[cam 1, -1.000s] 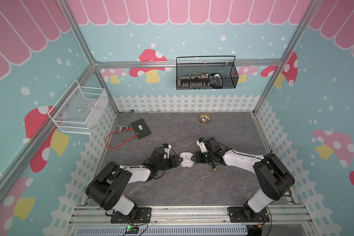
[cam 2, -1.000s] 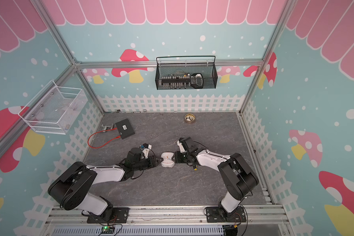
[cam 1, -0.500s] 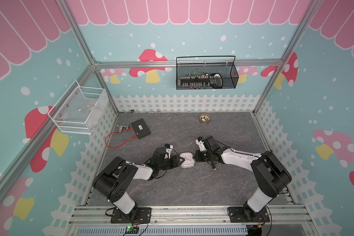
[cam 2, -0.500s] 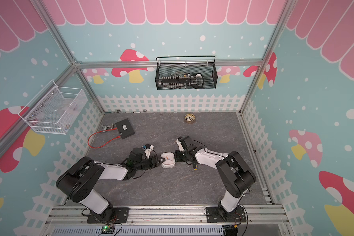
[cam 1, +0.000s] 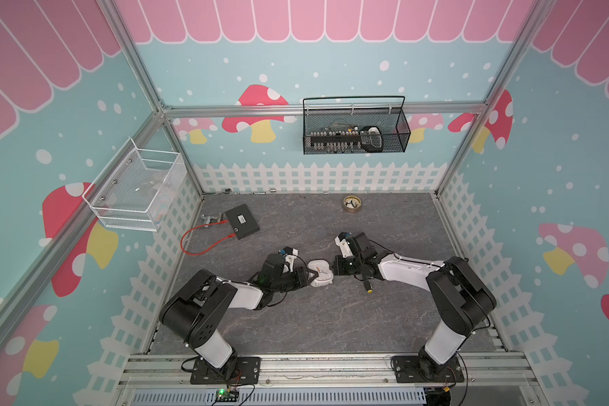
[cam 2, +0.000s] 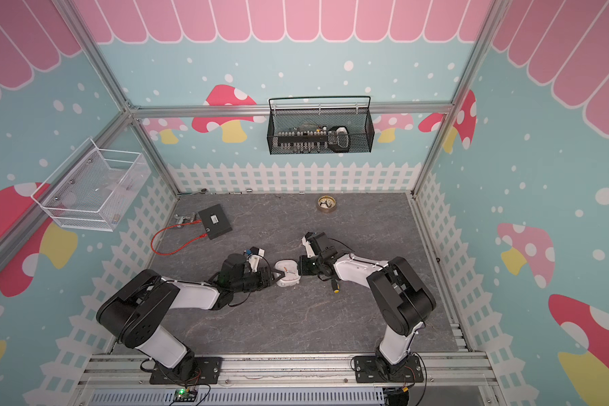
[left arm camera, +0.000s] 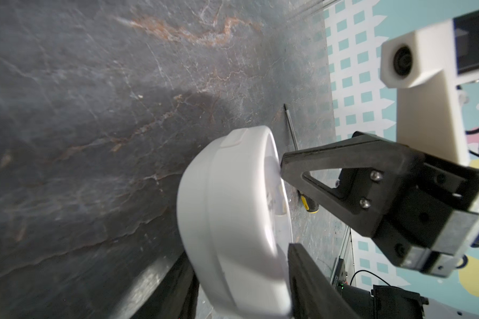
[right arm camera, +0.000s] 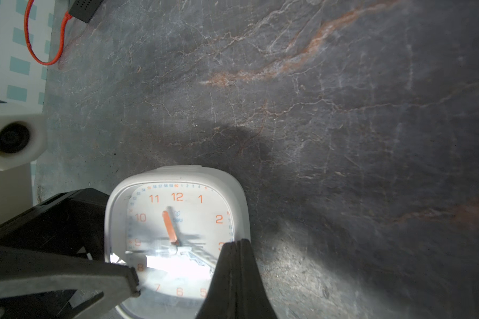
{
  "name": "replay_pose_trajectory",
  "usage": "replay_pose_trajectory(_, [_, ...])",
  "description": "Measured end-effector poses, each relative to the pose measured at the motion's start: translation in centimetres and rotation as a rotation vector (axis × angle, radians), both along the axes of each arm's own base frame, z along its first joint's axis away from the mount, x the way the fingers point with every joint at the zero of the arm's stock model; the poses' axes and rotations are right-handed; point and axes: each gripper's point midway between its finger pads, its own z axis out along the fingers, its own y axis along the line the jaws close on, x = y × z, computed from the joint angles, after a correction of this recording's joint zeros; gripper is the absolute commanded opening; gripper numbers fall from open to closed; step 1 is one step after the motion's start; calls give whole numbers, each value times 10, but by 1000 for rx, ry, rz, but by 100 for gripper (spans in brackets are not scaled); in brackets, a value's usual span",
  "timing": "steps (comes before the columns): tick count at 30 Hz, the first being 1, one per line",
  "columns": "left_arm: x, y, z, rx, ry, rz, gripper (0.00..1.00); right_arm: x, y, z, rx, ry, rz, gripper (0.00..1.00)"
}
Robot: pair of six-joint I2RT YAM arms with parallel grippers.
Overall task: Remove the battery from the alarm
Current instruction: Adjust the alarm at the center of the board.
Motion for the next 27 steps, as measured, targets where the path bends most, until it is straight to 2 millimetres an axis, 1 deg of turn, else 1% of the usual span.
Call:
replay_pose_trajectory(5, [3,-1,4,-17,-6,9,48,1,0,0,10,4,0,5])
replay_pose_trajectory(8, [5,0,6,-30,-3,21,37,2,1,1,20,5,0,5])
replay_pose_trajectory(9, [6,0,8,-33,-9,22,32,3,1,1,25,5,-1,6])
replay_pose_trajectory(10, [6,0,8,-34,-9,25,27,3,2,1,30,8,-1,9])
replay_pose_trajectory(11, [6,0,8,-34,-8,26,23,3,2,1,33,9,-2,17])
replay_pose_trajectory(12, [6,0,8,-34,-8,27,19,3,2,1,37,15,-7,29])
replay_pose_trajectory(14, [7,-1,9,-27,-9,26,12,1,3,2,49,16,1,48])
replay_pose_trajectory(15, [7,-2,10,-17,-11,23,8,-1,3,4,51,20,-3,55])
replay_pose_trajectory(17, [8,-4,15,14,-23,12,3,-6,1,8,40,22,-7,63])
replay_pose_trajectory(18, [8,-5,19,38,-32,8,1,-9,-2,12,27,19,-12,65])
replay_pose_trajectory(19, [9,-5,25,58,-43,8,0,-11,-5,18,18,12,-15,65])
replay_pose_trajectory(20, [11,-5,34,87,-64,13,0,-13,-9,29,9,-6,-25,66])
replay_pose_trajectory(22, [19,-3,56,156,-119,36,0,-14,-19,58,-7,-61,-56,66])
replay_pose_trajectory(25, [38,-4,99,298,-217,94,0,-6,-35,120,-15,-192,-119,66])
replay_pose_trajectory(27, [51,-9,130,419,-284,136,0,-1,-50,168,-19,-294,-175,67])
